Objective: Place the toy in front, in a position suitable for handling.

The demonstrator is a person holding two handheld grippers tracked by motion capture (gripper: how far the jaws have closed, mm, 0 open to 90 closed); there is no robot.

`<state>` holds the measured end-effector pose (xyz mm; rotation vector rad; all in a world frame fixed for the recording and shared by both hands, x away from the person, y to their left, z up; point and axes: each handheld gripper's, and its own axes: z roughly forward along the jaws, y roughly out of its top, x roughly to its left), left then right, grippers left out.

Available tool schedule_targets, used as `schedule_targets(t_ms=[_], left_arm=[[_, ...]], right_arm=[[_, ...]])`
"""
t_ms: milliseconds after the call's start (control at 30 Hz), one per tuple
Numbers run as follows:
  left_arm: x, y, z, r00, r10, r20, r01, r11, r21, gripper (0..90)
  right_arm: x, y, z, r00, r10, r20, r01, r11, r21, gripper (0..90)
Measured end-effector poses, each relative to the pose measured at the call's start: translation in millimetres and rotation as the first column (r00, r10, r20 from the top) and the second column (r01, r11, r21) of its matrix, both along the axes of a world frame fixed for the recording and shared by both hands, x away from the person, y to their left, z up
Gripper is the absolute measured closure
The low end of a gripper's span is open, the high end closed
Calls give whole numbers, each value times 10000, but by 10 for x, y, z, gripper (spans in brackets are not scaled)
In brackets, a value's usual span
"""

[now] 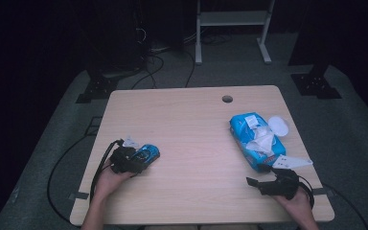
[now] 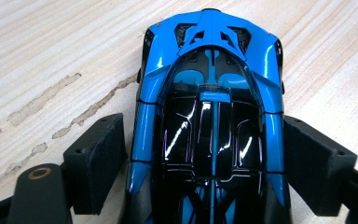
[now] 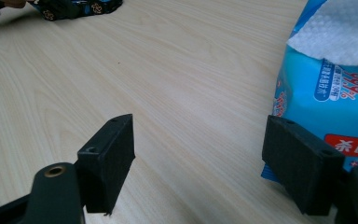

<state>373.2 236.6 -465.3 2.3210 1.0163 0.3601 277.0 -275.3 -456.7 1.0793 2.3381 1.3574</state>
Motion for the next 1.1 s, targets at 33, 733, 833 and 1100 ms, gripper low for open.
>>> schedule_targets(t_ms=[33,733,833,1100], left_arm=[[-2,-2,2,10000,-1,8,1,10000,16,195],[-49,-35,56,9994,-282,220,277,9994,220,279],[-45,-25,63,9994,-310,135,307,9992,246,280],[-25,-61,91,9993,-366,-4,366,9977,569,281]], right_arm=[[-3,0,1,10000,12,17,-12,10000,-9,242],[5,5,18,9999,60,117,-61,10000,30,242],[4,19,11,9999,94,89,-94,10000,-9,242],[0,12,15,10000,28,85,-29,9998,194,242]])
